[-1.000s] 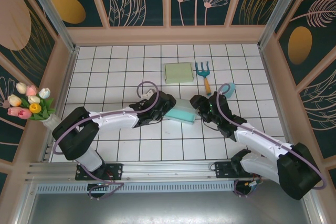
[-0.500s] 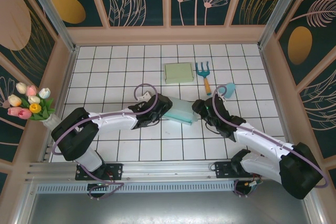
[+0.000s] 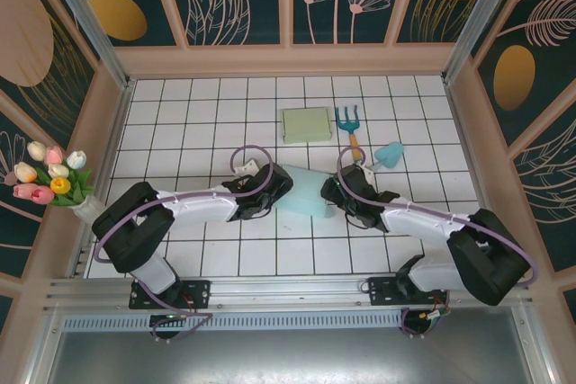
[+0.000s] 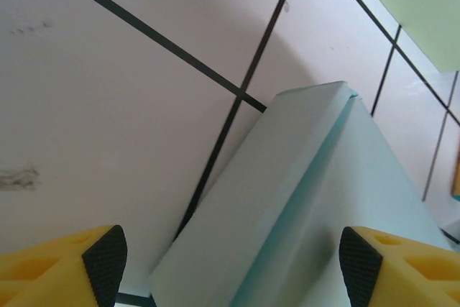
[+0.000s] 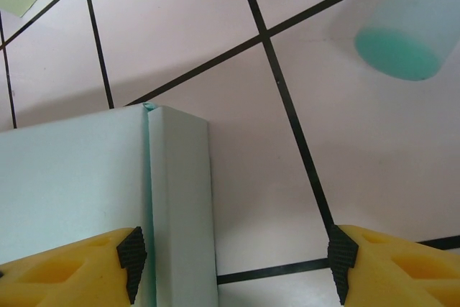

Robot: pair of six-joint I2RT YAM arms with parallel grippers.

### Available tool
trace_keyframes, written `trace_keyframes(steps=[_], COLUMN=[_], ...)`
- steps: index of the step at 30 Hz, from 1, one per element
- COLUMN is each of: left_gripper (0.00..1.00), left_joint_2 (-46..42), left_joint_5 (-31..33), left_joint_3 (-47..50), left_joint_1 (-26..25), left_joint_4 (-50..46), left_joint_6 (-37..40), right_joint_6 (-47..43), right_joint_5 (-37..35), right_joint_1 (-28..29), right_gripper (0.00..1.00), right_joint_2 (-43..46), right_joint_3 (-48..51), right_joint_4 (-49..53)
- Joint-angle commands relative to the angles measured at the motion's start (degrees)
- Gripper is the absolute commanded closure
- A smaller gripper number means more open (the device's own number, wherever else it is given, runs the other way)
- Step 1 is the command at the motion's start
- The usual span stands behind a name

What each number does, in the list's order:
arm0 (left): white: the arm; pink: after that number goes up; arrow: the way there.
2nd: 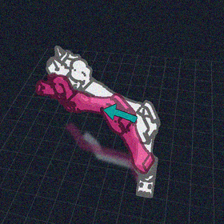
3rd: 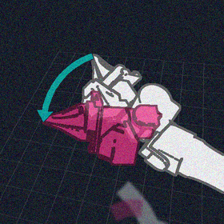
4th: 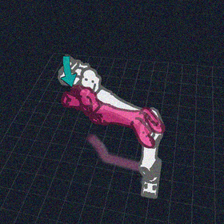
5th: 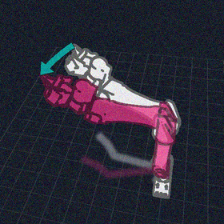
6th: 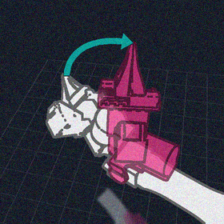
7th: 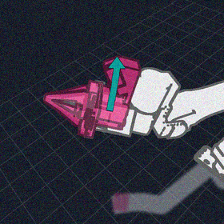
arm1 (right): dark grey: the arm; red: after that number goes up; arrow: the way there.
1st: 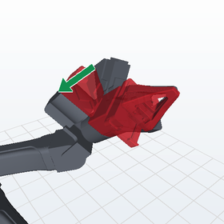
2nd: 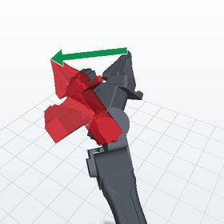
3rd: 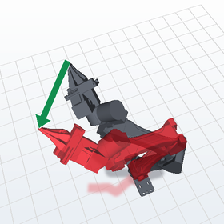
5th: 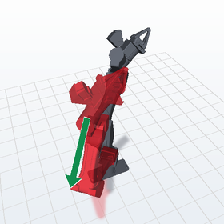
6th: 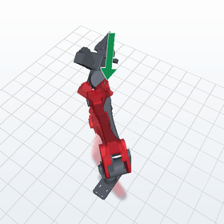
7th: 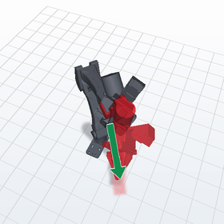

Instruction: Fold the paper box

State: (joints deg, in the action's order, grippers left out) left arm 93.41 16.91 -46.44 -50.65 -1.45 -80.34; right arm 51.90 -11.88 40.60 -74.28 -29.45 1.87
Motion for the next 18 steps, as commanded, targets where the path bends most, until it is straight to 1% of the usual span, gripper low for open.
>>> trace_keyframes(steps=[1,6,12,18], left_gripper=[0.20,0.19,0.19,0.19], left_joint_2=[0.73,0.98,2.97,3.12], left_joint_5=[3.13,7.53,6.93,7.86], left_joint_3=[-0.84,-0.47,-0.76,-2.29], left_joint_1=[-0.20,-0.15,-0.20,-0.23], left_joint_4=[-3.13,-5.94,-5.00,-5.40], left_joint_6=[3.68,6.96,8.51,9.86], right_joint_6=[-1.76,-2.81,-2.93,-6.20], right_joint_5=[-3.67,-6.14,-6.06,-4.12], right_joint_1=[0.87,2.20,5.73,6.25], right_gripper=[0.29,0.30,0.30,0.30], right_joint_2=[-1.75,-2.69,0.21,-2.60], right_joint_3=[-1.64,-3.04,-4.75,-5.26], right_joint_4=[1.37,2.45,1.21,-1.70])
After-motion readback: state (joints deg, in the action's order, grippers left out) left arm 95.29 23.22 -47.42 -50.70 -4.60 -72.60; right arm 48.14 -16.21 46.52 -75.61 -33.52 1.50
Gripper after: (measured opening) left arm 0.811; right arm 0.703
